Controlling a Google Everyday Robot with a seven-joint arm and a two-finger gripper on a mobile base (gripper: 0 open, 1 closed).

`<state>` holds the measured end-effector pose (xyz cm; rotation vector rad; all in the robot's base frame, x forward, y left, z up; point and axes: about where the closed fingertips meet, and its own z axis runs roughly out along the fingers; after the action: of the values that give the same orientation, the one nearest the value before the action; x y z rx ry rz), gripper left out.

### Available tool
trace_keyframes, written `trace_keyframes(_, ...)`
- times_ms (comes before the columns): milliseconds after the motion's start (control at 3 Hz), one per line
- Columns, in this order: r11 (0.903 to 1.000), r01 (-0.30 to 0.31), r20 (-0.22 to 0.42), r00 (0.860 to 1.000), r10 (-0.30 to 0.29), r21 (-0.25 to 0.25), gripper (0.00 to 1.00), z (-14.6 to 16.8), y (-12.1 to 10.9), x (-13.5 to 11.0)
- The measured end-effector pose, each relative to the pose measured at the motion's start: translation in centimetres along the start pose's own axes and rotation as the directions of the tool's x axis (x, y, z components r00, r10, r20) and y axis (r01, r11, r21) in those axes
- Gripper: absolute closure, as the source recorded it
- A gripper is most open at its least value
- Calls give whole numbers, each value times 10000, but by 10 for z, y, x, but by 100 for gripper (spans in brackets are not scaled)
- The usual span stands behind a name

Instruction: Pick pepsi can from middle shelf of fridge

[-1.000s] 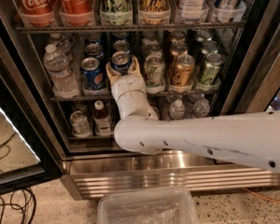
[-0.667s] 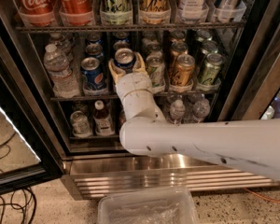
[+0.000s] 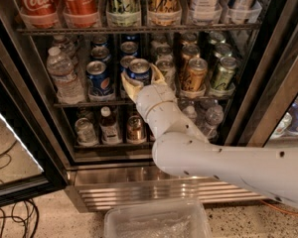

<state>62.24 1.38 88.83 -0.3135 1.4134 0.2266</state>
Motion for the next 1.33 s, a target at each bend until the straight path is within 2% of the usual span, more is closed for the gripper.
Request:
trace_keyframes(333, 9957, -535, -480, 9976, 500, -754, 100, -6, 1, 7)
trace_keyframes(667, 9957, -535, -479, 9976, 500, -756, 100, -6, 1, 7)
trace_keyframes(1000, 9906, -835, -378, 9961, 798, -1082, 100, -17, 22, -14)
trace_keyframes(1333, 9734, -1399, -399, 9901, 1348, -1812, 100, -37, 56, -28)
